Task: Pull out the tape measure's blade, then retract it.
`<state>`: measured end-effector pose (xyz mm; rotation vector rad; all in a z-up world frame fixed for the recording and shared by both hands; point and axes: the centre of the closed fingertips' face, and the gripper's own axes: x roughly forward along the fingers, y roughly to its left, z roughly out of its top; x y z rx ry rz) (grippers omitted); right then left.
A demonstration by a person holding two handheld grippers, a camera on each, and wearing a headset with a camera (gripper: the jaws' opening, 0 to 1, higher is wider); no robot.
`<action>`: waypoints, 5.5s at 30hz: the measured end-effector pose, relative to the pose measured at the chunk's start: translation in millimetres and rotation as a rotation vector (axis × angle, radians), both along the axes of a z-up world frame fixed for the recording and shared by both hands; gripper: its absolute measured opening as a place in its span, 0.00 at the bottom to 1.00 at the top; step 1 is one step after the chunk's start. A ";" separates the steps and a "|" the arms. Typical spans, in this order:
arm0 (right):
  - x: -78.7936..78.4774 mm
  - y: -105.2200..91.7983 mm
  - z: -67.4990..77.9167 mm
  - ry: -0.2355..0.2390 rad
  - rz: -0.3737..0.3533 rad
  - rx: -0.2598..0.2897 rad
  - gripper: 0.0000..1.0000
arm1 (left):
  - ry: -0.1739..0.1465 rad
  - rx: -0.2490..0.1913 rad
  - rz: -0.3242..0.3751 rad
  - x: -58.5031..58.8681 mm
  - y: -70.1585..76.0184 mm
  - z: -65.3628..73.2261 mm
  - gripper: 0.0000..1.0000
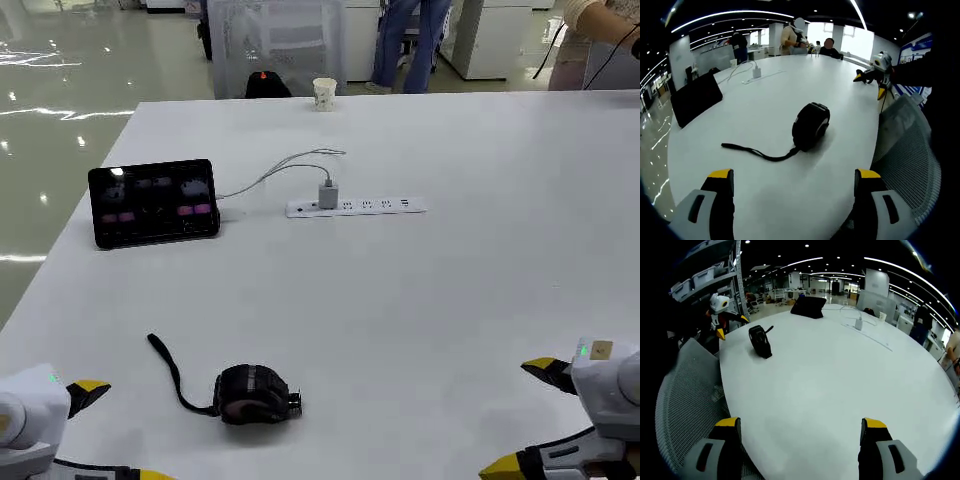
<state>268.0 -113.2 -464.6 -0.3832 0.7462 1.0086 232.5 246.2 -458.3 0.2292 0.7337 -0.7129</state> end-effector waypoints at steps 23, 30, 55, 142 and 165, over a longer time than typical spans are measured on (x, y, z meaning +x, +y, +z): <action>18.7 85.5 -9.9 -0.018 0.204 -0.029 0.99 | 0.025 0.142 -0.289 33.9 -46.1 -9.9 0.99; 23.3 111.4 -16.7 -0.011 0.267 -0.023 0.99 | 0.033 0.222 -0.413 40.5 -64.9 -12.6 0.99; 21.2 182.0 -23.9 0.019 0.417 -0.034 0.99 | 0.045 0.362 -0.648 52.3 -100.2 -27.1 0.66; 13.4 227.3 -57.7 0.009 0.643 -0.068 0.10 | 0.044 0.283 -0.621 57.8 -114.9 -32.4 0.32; 15.6 213.6 -58.8 0.010 0.639 -0.083 0.10 | 0.055 0.292 -0.613 57.2 -115.6 -31.5 0.32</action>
